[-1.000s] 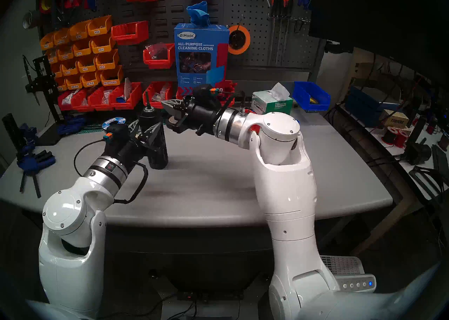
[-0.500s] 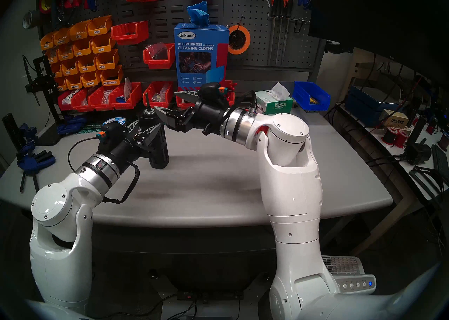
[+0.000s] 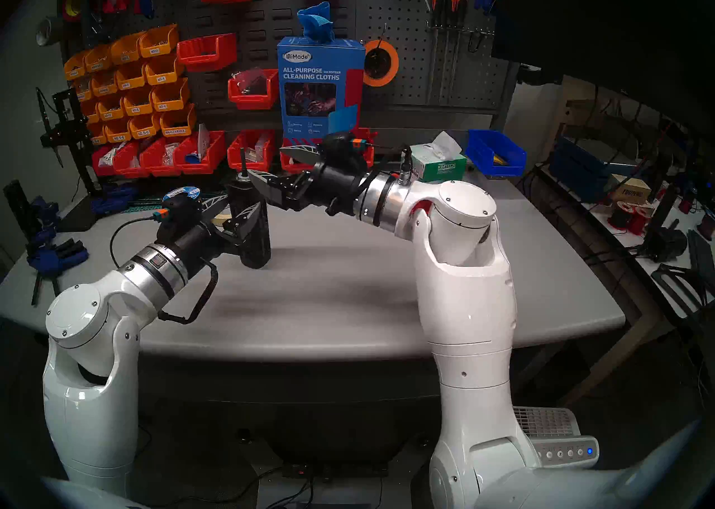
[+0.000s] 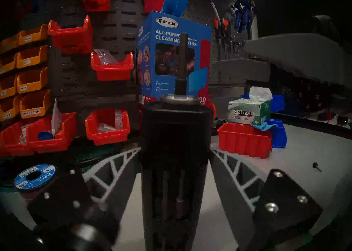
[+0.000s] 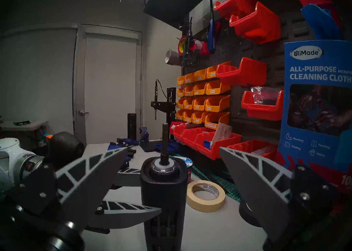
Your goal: Pick a screwdriver bit and insert it into the screwdriver
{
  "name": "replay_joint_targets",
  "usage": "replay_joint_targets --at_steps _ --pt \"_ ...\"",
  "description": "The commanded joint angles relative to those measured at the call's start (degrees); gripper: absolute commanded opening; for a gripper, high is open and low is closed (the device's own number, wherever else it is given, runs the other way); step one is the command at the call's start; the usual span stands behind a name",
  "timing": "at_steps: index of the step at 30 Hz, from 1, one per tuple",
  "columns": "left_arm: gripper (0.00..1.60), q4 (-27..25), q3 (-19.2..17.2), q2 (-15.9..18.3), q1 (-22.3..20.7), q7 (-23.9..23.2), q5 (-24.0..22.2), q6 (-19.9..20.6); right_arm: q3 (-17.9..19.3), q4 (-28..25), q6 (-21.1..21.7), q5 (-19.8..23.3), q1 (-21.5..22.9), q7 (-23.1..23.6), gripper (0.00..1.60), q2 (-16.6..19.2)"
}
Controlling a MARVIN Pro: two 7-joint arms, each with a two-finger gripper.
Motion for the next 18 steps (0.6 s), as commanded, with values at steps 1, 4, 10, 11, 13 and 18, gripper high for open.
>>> replay_joint_targets --at_steps 1,4,10,11,13,18 --pt "1.50 -1.0 0.1 0.4 -1.0 -0.8 -0.6 0.5 0.2 -2.0 -0.2 0.2 0.7 -0.2 1.60 -0.5" --pt "1.41 -0.8 0.1 0.3 -1.0 -0.4 -0.3 0.6 0.3 -2.1 -0.2 0.3 0.6 0.0 1.60 -0.4" --pt "1.33 -0.8 0.0 0.1 -1.1 -0.1 -0.1 0.7 0.5 -2.5 -0.4 0.2 0.7 0.1 1.60 -0.3" --pt "1.34 -0.8 0.0 0.2 -1.1 -0.1 -0.1 0.7 0.6 -2.5 -0.3 0.2 0.7 0.1 1.60 -0.3" --pt "1.44 -0.9 0.0 0.2 -0.9 -0.2 -0.1 0.4 0.5 -2.6 -0.2 0.2 0.8 0.2 1.60 -0.3" --pt "1.41 -1.4 -0.2 0.2 -0.5 -0.1 0.3 0.3 0.5 -2.9 -0.2 0.2 1.0 0.6 1.60 -0.4"
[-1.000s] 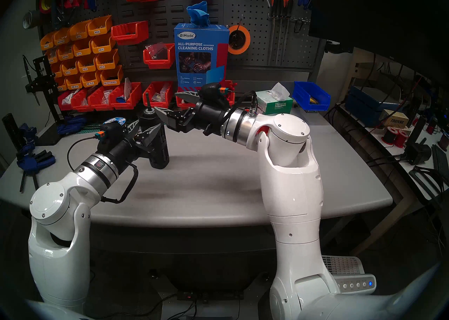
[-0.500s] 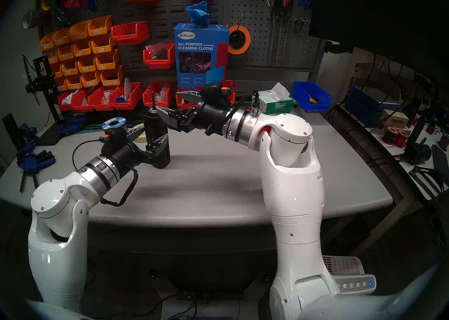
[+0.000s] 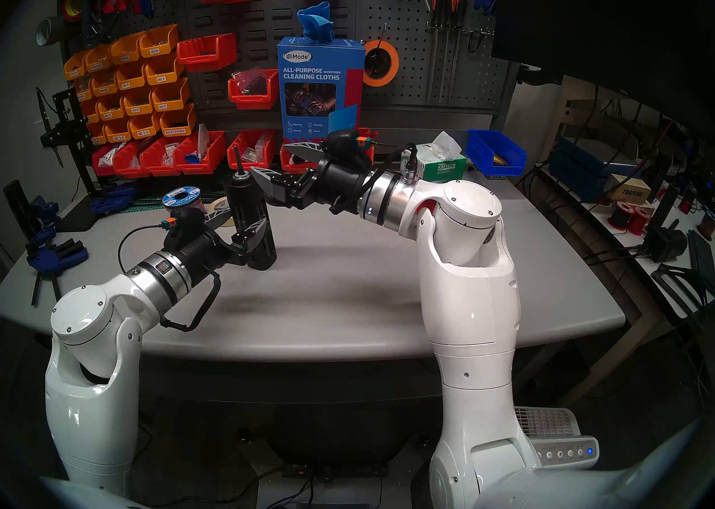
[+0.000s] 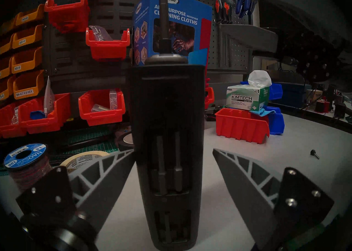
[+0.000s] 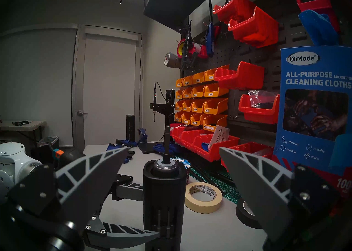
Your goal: Pick a screwdriver bit and insert it into the screwdriver
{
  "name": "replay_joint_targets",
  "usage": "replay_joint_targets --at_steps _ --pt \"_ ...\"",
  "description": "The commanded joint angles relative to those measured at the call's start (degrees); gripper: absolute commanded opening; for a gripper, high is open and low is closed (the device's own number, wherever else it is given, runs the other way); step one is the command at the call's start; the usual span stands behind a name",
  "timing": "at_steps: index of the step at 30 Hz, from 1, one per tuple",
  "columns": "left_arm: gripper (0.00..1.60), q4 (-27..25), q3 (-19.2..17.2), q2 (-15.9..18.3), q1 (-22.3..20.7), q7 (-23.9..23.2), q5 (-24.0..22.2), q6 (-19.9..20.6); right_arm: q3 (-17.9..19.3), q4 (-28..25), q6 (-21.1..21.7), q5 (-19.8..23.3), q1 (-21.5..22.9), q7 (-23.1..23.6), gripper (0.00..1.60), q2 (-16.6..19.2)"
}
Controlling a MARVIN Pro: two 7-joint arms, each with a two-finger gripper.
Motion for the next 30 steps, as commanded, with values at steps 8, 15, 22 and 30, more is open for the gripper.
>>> replay_joint_targets --at_steps 8,15,22,30 --pt "1.60 -2.1 -0.5 -0.1 -0.3 0.2 0.2 -1.0 -0.3 -2.2 0.0 0.2 1.1 0.3 1.60 -0.4" --pt "1.60 -3.4 -2.4 0.1 1.0 -0.9 -1.0 -0.8 -0.4 -2.3 -0.1 0.2 1.1 0.3 1.60 -0.6" --pt "1.60 -4.5 -4.8 0.0 2.5 -2.2 -2.0 -0.7 -0.4 -2.6 -0.1 0.1 0.9 0.2 1.60 -0.7" --pt "1.60 -5.9 -10.9 0.6 6.0 -7.2 -6.4 0.8 0.2 -3.6 -0.1 0.2 0.1 0.0 1.60 -0.5"
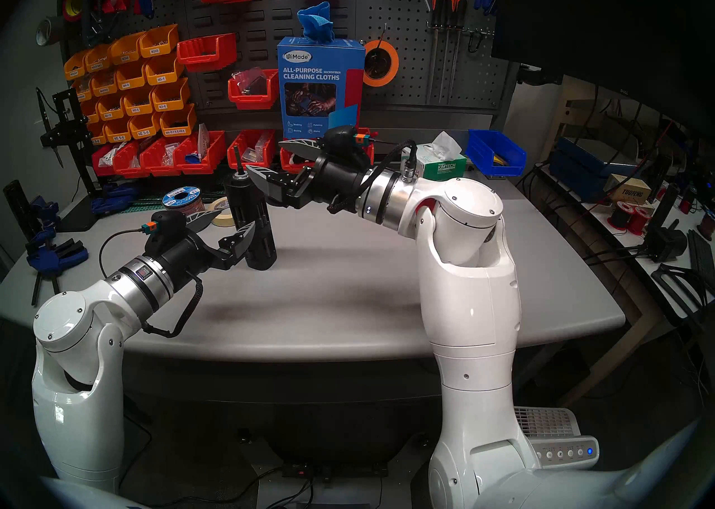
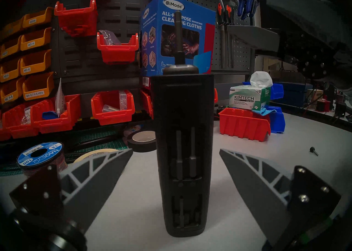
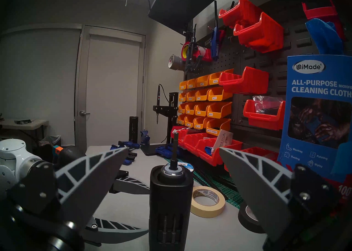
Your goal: Pick a screwdriver bit and insert it into the screwdriver
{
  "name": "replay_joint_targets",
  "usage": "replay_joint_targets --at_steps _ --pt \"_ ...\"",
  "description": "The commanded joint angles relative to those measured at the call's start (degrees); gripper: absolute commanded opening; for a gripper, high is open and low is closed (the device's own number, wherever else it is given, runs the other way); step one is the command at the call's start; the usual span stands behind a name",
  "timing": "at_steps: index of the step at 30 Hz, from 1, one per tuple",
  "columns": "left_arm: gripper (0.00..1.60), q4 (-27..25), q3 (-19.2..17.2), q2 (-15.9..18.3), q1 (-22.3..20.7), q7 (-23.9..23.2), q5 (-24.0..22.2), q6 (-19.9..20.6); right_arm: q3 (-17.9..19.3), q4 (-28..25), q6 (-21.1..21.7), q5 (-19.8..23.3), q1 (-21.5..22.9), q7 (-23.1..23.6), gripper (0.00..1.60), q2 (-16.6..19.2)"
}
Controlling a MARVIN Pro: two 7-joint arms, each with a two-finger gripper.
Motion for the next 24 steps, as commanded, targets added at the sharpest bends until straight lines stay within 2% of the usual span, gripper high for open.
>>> replay_joint_targets --at_steps 1,2,4,11,14,16,24 --pt "1.60 -2.8 -4.9 0.6 1.9 -3.9 -4.4 1.0 0.5 -2.4 -0.1 0.2 0.3 -0.3 1.60 -0.3" --pt "1.60 -2.9 -5.8 0.4 1.8 -4.5 -5.7 2.6 0.6 -2.5 -0.1 0.2 0.2 -0.4 1.60 -0.3" --pt "1.60 -3.0 -7.8 0.8 2.2 -6.3 -7.4 3.0 0.7 -2.7 -0.1 0.2 0.0 -0.5 1.60 -0.3" --pt "1.60 -3.2 -14.4 -4.2 2.7 -5.3 -10.6 -1.5 1.9 -4.5 -0.8 -0.4 -2.2 -2.3 1.60 -0.5" --pt "1.60 -3.0 -15.5 -6.7 2.9 -4.3 -10.7 -5.1 2.7 -5.4 -1.4 -0.4 -3.8 -3.4 1.60 -1.0" --pt "1.60 -3.0 -16.0 -7.9 3.0 -4.3 -11.1 -6.1 3.4 -6.4 -1.9 -0.5 -5.2 -4.2 1.60 -1.2" --pt "1.60 -2.7 -15.1 -13.0 3.2 -2.3 -11.6 -14.1 5.1 -9.4 -3.2 0.5 -10.2 -6.5 1.60 -1.1"
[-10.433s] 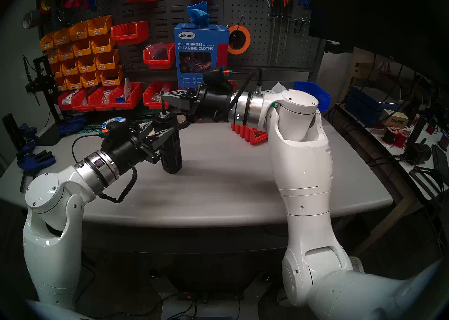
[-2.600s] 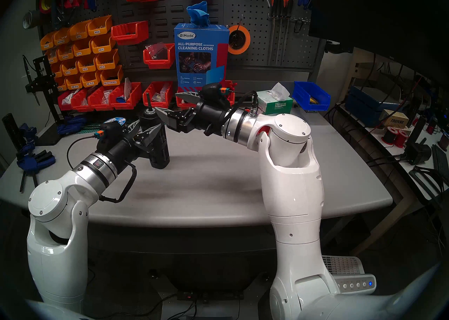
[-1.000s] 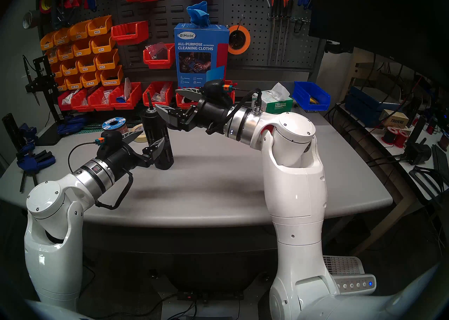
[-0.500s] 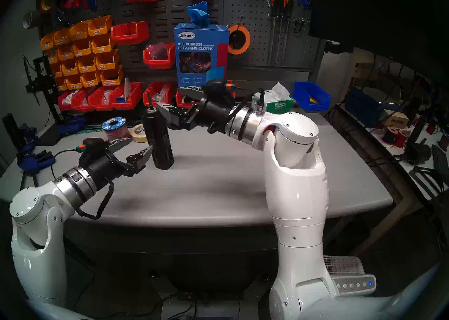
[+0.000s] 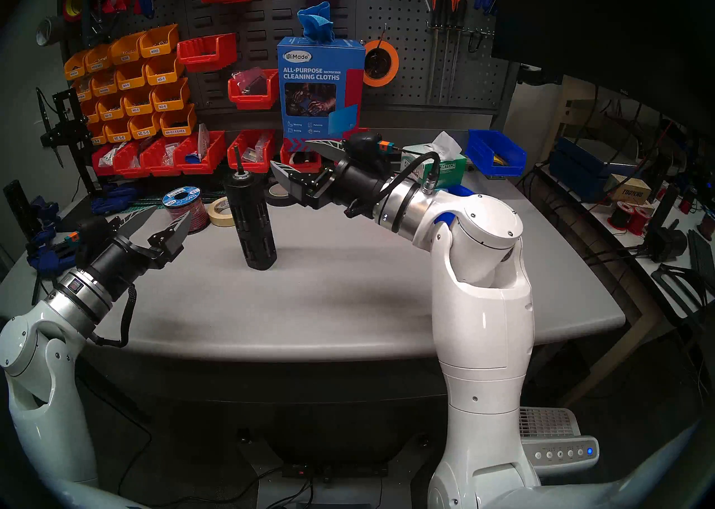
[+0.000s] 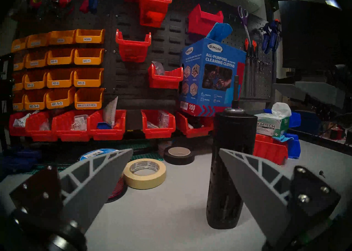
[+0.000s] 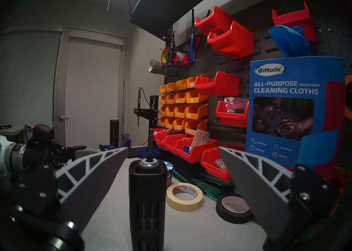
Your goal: Pick a screwdriver bit and insert it into the screwdriver
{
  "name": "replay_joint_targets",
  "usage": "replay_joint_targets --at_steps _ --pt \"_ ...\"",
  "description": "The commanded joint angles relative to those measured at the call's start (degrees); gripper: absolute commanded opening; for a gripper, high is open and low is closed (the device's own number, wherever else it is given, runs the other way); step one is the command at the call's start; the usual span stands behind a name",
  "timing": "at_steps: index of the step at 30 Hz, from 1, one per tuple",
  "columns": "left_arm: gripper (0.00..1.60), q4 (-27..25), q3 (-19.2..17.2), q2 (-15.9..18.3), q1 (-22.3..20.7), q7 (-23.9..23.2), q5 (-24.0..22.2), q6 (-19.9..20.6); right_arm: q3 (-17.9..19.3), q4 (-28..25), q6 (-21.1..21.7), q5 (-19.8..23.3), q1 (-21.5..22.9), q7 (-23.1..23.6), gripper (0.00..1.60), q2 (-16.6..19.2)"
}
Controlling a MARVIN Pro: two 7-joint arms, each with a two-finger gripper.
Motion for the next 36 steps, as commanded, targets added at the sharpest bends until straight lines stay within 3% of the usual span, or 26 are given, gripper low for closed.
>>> replay_joint_targets --at_steps 1,13,36 --pt "1.60 -1.3 0.9 -5.6 -0.3 1.4 -1.1 -7.2 1.1 -4.1 -1.7 0.8 -4.3 -2.4 1.60 -0.5" --pt "1.60 -0.2 3.7 -5.4 0.3 1.8 1.3 -10.6 1.5 -4.7 -3.2 2.5 -6.5 -4.2 1.60 -0.3" --pt "1.60 -0.2 3.7 -6.3 0.0 1.4 2.5 -10.9 1.4 -4.8 -3.5 2.7 -6.7 -4.6 1.60 -0.4"
